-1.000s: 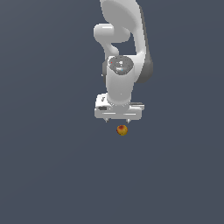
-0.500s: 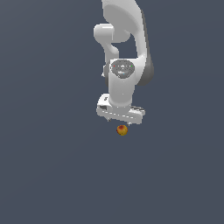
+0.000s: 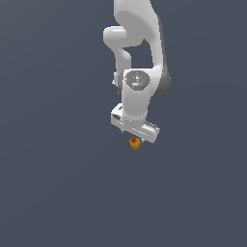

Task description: Pick up the object and move it to a goal position.

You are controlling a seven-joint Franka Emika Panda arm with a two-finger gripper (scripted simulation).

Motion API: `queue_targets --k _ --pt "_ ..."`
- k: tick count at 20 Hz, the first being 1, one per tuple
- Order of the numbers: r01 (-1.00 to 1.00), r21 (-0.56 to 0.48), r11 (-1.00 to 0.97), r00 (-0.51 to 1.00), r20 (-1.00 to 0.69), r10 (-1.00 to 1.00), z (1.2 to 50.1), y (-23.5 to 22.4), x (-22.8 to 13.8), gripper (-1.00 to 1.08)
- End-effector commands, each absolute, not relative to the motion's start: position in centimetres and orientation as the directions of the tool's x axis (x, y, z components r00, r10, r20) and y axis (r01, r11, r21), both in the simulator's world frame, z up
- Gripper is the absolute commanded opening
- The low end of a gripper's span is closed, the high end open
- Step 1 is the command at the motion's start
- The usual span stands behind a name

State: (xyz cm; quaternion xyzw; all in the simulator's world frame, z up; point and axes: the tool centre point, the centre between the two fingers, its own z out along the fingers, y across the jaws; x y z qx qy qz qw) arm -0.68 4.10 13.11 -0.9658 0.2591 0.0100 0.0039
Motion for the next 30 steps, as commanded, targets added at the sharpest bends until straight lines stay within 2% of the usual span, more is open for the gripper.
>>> queue_targets --k 1,17,30 --pt "-0.558 -0.002 -0.830 0.829 -0.021 -0.558 12.7 4.3 -0.8 1.00" --pt "-0.851 0.003 -0.525 0.525 -0.014 -0.851 10.4 5.3 -1.4 1.00" --pt "-0.970 0.002 -0.243 0.243 -0.004 -0.970 8.9 5.8 -1.9 1.00"
